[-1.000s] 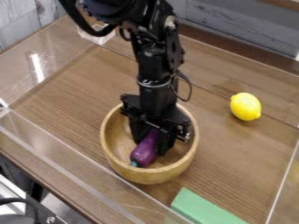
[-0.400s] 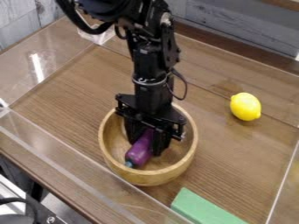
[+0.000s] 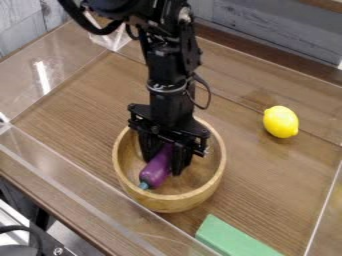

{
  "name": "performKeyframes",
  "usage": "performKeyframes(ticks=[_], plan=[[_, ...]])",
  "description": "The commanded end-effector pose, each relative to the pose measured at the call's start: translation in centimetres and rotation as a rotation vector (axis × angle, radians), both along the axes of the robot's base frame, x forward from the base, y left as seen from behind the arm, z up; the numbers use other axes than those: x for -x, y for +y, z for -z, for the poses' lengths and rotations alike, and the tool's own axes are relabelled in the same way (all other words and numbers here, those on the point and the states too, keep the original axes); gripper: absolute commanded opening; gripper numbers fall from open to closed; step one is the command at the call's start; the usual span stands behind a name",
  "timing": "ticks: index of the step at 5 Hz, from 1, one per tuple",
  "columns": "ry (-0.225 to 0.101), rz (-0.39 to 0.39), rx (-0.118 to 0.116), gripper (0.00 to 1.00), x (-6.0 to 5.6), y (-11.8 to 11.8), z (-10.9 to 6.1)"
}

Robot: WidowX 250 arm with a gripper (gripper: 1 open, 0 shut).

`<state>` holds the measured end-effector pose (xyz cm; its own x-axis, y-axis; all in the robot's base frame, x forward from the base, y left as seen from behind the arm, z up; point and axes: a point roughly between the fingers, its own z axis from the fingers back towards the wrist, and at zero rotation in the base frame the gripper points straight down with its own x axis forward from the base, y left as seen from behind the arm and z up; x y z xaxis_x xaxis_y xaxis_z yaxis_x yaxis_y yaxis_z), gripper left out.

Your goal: Remove the purple eggplant from inside the brown bowl and put it on the table

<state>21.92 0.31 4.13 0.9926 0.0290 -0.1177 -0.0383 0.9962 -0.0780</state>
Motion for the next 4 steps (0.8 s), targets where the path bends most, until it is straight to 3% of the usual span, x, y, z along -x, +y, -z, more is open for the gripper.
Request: performKeyframes(ticks=[1, 4], plan=[[-0.074, -0.016, -0.001, 0.0, -1.23, 0.42, -1.8], [-0.072, -0.036, 0.008, 0.0, -1.01, 0.87, -2.33]])
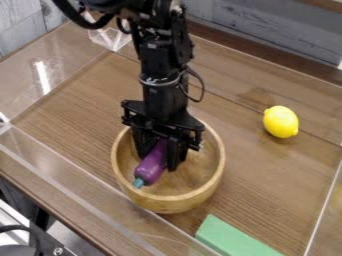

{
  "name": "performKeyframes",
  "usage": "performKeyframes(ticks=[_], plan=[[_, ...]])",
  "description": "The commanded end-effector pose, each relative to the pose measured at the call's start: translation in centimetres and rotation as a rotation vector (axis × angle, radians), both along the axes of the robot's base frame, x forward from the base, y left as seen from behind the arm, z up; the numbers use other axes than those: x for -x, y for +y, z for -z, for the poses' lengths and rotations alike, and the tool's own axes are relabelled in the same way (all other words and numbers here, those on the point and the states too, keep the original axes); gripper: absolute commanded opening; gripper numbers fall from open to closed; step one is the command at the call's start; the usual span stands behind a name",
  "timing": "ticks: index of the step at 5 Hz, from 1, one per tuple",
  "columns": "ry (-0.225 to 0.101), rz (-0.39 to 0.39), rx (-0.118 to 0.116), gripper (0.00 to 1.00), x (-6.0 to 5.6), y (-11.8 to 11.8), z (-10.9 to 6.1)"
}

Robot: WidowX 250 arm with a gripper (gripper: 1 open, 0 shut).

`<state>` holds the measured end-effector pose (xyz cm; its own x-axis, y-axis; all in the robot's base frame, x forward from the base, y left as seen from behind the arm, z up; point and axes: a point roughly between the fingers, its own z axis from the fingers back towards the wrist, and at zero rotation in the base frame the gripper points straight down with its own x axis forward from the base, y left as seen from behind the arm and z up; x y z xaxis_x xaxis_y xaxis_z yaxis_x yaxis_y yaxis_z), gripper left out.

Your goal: Remove the purple eggplant from inside the brown bowl and put it on the table

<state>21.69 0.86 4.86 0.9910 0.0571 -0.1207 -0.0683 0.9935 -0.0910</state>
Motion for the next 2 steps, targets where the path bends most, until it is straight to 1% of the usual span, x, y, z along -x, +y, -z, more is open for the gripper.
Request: performKeyframes(ticks=[1, 2], plan=[[-0.074, -0.014, -0.004, 0.0, -1.18, 0.46, -1.75], [-0.072, -0.021, -0.002, 0.0, -1.13, 0.61, -1.86]])
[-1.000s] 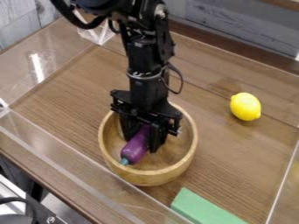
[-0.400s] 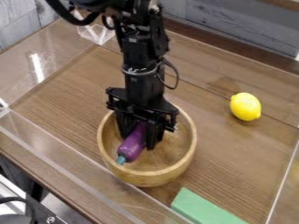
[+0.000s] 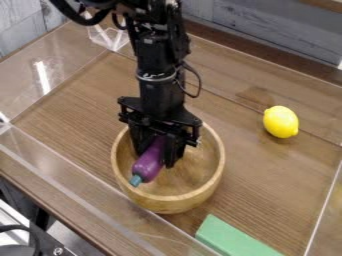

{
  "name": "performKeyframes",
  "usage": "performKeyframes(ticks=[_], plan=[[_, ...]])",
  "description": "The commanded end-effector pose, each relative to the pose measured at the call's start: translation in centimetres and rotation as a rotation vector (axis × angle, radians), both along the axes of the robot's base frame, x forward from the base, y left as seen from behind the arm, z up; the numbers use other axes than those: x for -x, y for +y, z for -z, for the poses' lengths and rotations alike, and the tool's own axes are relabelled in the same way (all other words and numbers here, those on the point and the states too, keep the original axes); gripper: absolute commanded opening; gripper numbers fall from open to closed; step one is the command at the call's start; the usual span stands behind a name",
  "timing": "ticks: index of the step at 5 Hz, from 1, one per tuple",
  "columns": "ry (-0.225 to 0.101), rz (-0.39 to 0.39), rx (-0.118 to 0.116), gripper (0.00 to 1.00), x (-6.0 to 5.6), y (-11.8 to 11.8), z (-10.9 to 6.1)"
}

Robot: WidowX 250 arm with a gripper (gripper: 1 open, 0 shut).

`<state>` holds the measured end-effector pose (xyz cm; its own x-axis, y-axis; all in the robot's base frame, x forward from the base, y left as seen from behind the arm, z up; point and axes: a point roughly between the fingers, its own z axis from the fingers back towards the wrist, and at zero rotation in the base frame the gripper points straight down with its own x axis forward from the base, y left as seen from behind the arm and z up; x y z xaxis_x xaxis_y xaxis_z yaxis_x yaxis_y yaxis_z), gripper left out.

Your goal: Remove the purple eggplant from inside the brown bowl and put it on the table

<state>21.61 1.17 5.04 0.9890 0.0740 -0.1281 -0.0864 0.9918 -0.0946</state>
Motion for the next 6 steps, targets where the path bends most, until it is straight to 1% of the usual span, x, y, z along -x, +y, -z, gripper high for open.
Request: performKeyframes(ticks=[1, 6], plan=[[-0.079, -0.01, -0.006, 0.0, -1.18, 0.45, -1.78], [-0.074, -0.044, -0.003, 0.0, -1.18, 1.26, -2.06]])
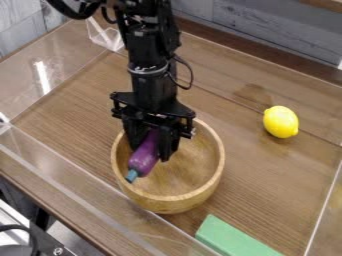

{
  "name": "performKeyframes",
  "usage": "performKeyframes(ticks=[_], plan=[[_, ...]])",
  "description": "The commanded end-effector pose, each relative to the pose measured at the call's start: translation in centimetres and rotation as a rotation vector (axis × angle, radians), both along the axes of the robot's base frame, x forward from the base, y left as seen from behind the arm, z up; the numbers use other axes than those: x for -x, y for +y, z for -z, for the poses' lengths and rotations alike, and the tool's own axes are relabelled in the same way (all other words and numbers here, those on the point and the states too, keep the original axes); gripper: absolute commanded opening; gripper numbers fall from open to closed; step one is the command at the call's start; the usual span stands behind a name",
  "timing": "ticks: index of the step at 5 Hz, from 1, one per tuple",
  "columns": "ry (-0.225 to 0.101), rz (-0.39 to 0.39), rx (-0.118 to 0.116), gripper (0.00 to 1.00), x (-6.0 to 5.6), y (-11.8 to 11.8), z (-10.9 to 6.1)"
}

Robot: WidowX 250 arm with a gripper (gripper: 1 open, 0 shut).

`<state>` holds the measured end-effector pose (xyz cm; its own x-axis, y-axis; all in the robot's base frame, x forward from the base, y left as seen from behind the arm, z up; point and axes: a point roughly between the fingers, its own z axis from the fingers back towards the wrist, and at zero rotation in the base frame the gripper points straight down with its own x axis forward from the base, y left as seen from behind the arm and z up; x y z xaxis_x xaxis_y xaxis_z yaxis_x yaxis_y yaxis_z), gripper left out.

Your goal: Remove the purple eggplant from inside the brown bowl and put it on the table

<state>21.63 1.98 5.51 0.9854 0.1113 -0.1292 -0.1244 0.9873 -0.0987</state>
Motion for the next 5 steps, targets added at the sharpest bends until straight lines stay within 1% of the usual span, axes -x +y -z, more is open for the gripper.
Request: performKeyframes(ticks=[1, 2, 3, 5], plan=[[-0.077, -0.015, -0.01, 0.0, -1.1, 1.2, -1.8], [-0.082, -0.027, -0.015, 0.0, -0.9, 2.5, -2.1], [-0.083, -0.037, -0.018, 0.0, -0.7, 3.5, -1.8], [-0.081, -0.049, -0.019, 0.0, -0.6, 3.8, -1.3]])
